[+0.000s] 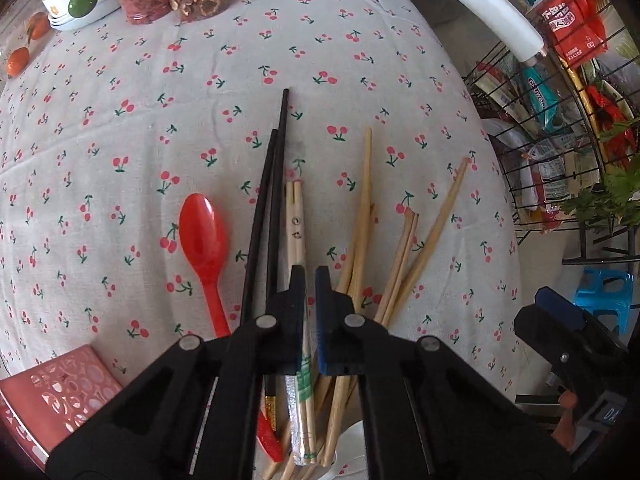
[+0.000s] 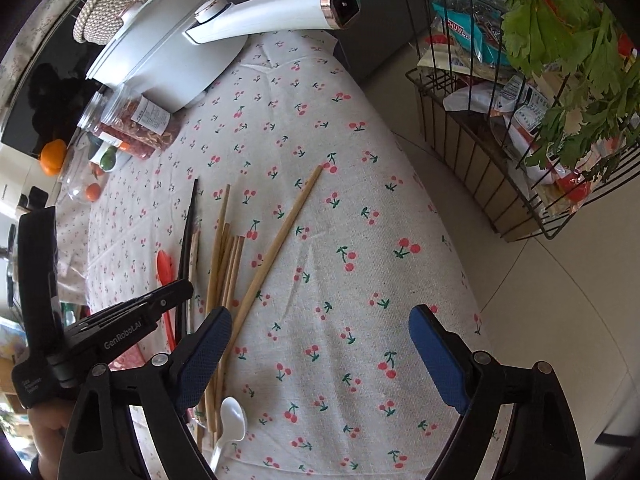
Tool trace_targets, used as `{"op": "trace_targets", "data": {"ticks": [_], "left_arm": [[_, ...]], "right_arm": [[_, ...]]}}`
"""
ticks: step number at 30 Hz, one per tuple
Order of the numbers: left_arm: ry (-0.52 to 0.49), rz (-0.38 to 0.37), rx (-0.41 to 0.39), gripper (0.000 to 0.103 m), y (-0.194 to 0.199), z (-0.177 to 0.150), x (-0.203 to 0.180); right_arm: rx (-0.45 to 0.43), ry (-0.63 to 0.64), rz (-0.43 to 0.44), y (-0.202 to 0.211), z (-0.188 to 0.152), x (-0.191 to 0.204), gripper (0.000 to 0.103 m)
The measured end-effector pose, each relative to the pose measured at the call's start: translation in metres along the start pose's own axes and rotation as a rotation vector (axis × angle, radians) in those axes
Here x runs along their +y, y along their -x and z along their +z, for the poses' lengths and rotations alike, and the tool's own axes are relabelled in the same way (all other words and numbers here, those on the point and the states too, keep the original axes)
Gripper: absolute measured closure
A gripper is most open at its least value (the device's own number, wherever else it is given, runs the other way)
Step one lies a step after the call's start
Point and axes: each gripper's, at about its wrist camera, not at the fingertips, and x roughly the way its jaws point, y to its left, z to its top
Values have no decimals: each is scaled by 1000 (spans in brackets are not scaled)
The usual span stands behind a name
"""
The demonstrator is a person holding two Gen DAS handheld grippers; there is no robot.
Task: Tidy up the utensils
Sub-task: 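Reach the left tool to the wrapped wooden chopsticks and close on them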
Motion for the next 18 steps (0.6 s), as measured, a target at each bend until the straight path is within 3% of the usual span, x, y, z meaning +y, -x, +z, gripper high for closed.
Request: {"op": "trace_targets", "data": {"ticks": [12,16,18], "left_arm": [[-11,73,77,91,-17,20,-4],[-42,119,8,92,-15,18,-13],[-68,105,-35,92,-5,16,-17]], "right_arm": [[30,-11,-8,-11,5,-2,12],[35,14,-12,-14,6,5,12],[33,22,-4,-13,6,6,12]]}}
